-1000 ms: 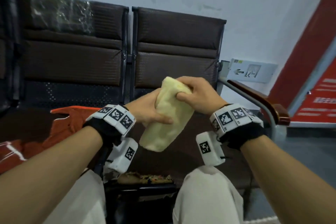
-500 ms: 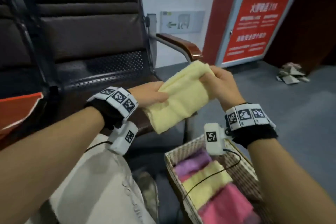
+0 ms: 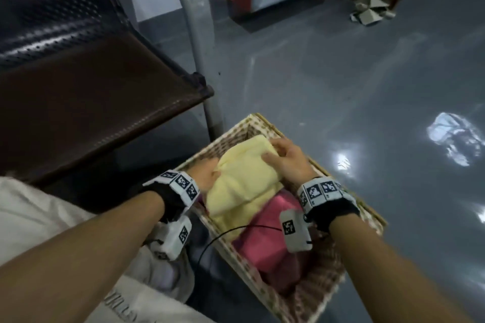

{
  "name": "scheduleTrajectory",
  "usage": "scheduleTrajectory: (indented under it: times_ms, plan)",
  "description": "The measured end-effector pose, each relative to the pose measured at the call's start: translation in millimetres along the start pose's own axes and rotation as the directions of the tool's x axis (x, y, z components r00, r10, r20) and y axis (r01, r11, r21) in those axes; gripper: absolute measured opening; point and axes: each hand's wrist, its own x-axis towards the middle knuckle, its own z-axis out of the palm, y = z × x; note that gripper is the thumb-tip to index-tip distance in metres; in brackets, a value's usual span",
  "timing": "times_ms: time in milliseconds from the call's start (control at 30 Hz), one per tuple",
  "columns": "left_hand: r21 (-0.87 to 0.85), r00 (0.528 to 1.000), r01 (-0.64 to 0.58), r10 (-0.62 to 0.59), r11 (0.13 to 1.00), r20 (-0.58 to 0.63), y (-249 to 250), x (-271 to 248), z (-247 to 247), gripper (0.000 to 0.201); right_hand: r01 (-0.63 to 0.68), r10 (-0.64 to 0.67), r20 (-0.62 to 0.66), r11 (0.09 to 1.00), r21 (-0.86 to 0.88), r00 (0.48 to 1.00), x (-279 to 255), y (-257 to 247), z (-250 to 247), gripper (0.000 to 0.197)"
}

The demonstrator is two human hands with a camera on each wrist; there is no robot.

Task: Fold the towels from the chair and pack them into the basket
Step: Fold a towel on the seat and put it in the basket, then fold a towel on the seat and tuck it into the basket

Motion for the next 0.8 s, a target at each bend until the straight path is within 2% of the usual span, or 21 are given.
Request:
scheduleTrajectory:
  times_ms: [100,200,300,400,533,633,700,800]
  plan:
    - [0.056,0.991,0.124,-0.127,0.991,0.051,-16,10,4,0.035,-0.012,0.015,0.046,0.998,-0.063,0.999,17,8,24,0.034]
    - [0.043,0.989,0.115,-0.118,0.992,0.085,-22,18,1,0.040,-0.046,0.056,0.058,0.985,-0.168,0.997,34,10,44,0.042]
    - [0.018,0.981,0.154,-0.155,0.988,0.116,-24,19,-3,0.052,-0.069,0.105,0.082,0.932,-0.356,0.991,47,11,56,0.049]
    - [0.002,0.983,0.166,-0.166,0.986,0.081,-28,11,-14,0.047,-0.036,0.096,0.091,0.858,-0.513,0.991,54,5,58,0.044]
    - [-0.129,0.989,0.141,-0.147,0.982,-0.035,-33,-15,-49,0.021,0.113,-0.025,0.159,0.810,-0.576,0.987,55,-20,57,0.025]
    - [-0.330,0.977,0.093,-0.149,0.939,-0.151,-37,-47,-91,0.015,0.243,-0.119,0.243,0.776,-0.582,0.963,52,-60,66,0.019]
    - [-0.405,0.943,0.036,-0.165,0.914,-0.290,-41,-76,-124,0.015,0.319,-0.172,0.298,0.761,-0.565,0.939,50,-97,77,0.015]
    - [-0.441,0.860,-0.057,-0.180,0.896,-0.478,-52,-124,-177,0.017,0.443,-0.308,0.332,0.744,-0.500,0.892,42,-168,97,0.012]
